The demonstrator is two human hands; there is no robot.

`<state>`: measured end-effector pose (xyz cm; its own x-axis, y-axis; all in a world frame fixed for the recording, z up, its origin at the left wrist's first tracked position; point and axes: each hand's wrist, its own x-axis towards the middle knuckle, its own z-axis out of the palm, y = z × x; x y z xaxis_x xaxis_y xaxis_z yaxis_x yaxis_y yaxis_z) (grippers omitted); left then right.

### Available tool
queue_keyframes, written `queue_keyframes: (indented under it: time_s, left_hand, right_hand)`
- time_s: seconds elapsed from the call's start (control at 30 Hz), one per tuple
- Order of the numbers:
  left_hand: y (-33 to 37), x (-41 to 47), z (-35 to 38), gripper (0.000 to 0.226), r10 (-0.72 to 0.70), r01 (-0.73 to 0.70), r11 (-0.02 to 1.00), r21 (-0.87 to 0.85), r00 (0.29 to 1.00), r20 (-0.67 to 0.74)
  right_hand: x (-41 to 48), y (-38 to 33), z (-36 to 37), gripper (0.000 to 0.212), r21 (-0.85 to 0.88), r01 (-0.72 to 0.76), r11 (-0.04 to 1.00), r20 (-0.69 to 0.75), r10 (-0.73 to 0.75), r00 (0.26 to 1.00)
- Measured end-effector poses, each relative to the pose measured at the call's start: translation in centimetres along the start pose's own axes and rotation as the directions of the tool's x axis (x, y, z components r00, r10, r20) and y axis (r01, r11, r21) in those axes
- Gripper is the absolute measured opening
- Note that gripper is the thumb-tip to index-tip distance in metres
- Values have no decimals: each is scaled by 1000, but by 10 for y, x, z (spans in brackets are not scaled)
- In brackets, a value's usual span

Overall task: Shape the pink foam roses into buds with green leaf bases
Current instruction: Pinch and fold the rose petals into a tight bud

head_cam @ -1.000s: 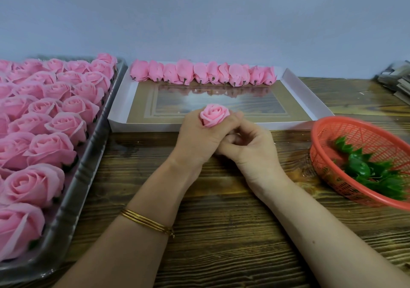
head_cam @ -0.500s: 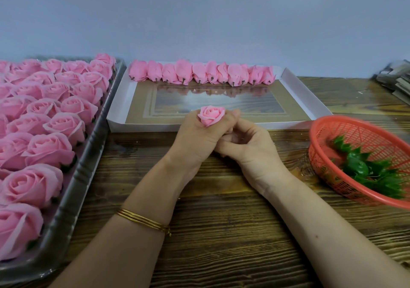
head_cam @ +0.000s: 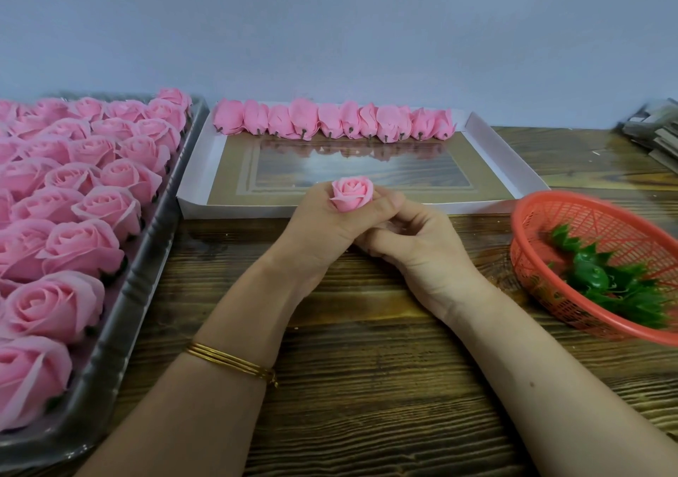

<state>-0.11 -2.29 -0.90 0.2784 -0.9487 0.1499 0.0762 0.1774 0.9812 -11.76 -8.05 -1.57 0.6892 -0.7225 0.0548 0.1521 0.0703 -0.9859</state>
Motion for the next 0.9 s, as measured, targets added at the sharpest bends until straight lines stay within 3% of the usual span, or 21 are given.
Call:
queue_keyframes:
  time_s: [0.1,0.23,0.47,0.67,0.77,0.9]
  left_hand:
    - [1,-1,2,15,5,-5,1000,-17,1000,-4]
    - [2,-2,5,27,12,-13,999,-36,1000,-29]
    - [1,-2,8,25,30,-29,999,13,998,-62]
    - [4,-4,5,22,13,-13,1000,15,1000,-9]
    - [4,-4,5,33,15,-15,999,37,1000,1]
    - [2,-4,7,29,11,-10,1000,11,997,-72]
  right_hand:
    - [1,-1,-2,30,37,-35,999,45,34,998]
    - [0,-1,0,38,25,-17,1000,25,17,1000]
    - [-2,1,6,39,-67,22,998,-72,-27,997]
    - [-2,-1,5,34,-55,-1,998,-10,1,1000]
    - [-1,-1,3,31,-43,-32,999,12,32,999]
    - [-1,-1,6,36,-37,-8,999,-21,8,1000]
